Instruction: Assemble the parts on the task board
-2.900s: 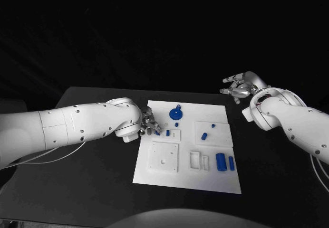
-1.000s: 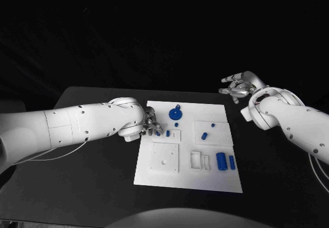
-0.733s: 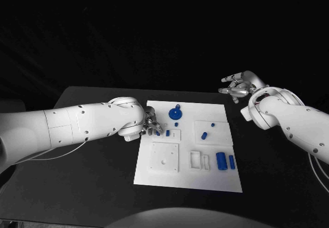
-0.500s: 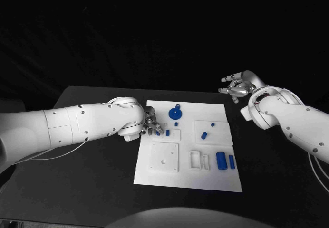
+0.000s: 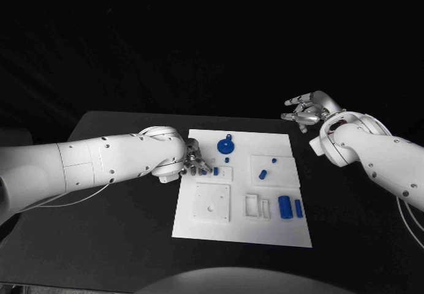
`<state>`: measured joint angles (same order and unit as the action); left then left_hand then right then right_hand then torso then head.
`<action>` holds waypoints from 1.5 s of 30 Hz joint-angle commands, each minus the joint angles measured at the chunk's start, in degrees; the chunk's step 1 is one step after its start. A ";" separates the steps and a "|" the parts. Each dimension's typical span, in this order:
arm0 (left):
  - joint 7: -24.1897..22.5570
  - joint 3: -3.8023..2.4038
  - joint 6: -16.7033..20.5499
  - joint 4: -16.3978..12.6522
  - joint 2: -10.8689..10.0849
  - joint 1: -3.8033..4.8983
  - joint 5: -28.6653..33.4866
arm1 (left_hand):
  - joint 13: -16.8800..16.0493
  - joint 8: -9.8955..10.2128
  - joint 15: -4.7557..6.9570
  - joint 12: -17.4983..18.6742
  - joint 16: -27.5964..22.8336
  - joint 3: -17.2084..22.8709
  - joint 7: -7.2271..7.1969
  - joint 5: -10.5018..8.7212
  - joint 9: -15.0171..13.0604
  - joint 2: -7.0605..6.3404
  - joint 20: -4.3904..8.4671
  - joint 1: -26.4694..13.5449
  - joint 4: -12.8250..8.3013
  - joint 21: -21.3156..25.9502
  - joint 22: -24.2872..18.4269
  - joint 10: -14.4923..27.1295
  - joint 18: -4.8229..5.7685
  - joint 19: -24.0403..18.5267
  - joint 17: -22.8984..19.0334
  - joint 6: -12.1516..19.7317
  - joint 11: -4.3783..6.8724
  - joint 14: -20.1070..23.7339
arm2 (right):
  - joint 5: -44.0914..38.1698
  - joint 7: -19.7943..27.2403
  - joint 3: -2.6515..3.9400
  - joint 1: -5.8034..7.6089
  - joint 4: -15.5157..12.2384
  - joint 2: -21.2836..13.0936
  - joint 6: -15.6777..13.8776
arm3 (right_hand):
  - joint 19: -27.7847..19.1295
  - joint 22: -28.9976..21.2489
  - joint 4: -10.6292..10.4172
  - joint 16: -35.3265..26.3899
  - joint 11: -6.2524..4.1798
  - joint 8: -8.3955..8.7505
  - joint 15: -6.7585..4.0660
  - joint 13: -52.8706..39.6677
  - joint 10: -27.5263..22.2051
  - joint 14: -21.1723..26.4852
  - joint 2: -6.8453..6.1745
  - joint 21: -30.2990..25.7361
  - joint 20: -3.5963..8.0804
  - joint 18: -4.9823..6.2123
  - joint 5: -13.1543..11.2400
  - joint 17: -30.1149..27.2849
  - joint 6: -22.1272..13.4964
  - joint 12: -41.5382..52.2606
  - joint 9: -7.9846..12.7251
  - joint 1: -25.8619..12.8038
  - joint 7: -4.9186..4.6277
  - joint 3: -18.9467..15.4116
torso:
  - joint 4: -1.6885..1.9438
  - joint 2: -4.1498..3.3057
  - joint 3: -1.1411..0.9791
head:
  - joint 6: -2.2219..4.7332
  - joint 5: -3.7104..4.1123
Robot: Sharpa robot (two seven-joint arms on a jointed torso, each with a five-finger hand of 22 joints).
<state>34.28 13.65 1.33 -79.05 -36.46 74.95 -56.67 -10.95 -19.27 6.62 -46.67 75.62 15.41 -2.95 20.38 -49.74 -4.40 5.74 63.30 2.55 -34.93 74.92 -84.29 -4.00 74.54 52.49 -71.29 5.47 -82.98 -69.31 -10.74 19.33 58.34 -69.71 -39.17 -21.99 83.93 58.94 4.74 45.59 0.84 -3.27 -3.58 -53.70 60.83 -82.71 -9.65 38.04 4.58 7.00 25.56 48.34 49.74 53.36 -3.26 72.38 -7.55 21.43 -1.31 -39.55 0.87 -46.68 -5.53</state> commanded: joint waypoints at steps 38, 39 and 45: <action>-0.32 -1.03 1.36 -5.10 -4.44 -0.23 -2.21 | 1.76 7.59 -0.57 7.39 -9.20 -12.32 3.21 -17.38 6.78 -5.36 0.93 3.77 12.71 5.26 -1.54 -0.05 1.25 -3.27 -11.64 5.64 -1.92 7.07 | 0.08 0.63 0.03 -0.61 0.15 -0.15 0.66 | 2.74 -0.19 -0.06 -0.24 0.03 0.01 -0.21 0.13 -0.48 -0.28 -0.03 -0.19 0.35 0.76 0.40 -0.04 -0.56 -0.42 -0.03 -0.56 -0.07 -0.34 | 0.03 0.02 0.06 | 0.16 0.60; -0.44 -1.19 1.60 -5.63 -4.87 -0.17 -2.19 | 1.94 8.86 -0.66 8.44 -10.42 -12.31 3.79 -17.43 8.11 -5.26 0.94 4.57 11.96 5.72 -1.79 1.18 1.30 -3.44 -13.07 7.39 -2.12 8.12 | 0.08 0.63 0.03 -0.62 0.16 -0.17 0.65 | 2.74 -0.19 -0.06 -0.24 0.03 0.01 -0.21 0.13 -0.48 -0.28 -0.03 -0.19 0.35 0.76 0.40 -0.04 -0.56 -0.42 -0.03 -0.56 -0.07 -0.34 | 0.01 0.01 0.06 | 0.18 0.63; -8.37 -2.19 6.16 -9.55 -7.79 1.02 -1.52 | 3.60 10.11 -2.36 17.69 -18.62 -14.05 6.08 -12.72 19.64 -1.07 -0.36 10.79 3.09 13.93 -7.35 5.43 2.18 -5.27 -18.74 9.97 -3.88 12.06 | 0.08 0.64 0.03 -0.65 0.23 -0.38 0.59 | 2.74 -0.19 -0.06 -0.24 0.03 0.01 -0.21 0.13 -0.48 -0.28 -0.03 -0.19 0.35 0.76 0.40 -0.04 -0.56 -0.42 -0.03 -0.56 -0.07 -0.34 | 0.10 0.03 0.05 | 0.27 1.05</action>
<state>32.42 11.63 3.20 -87.58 -43.96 75.61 -58.22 -7.74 -8.88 4.40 -30.01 57.97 1.60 3.04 6.65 -30.98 -5.84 5.72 73.18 6.64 -21.86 68.26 -79.16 -2.17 69.21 34.47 -61.73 1.74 -71.12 -69.20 -10.67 19.34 57.73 -69.49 -39.49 -21.96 83.93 58.81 4.74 45.60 0.84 -3.27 -3.58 -53.62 60.83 -82.71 -9.65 38.04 4.58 7.01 25.75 48.34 49.53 53.14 -3.26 72.38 -7.75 21.43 -1.26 -39.53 0.91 -46.43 -4.62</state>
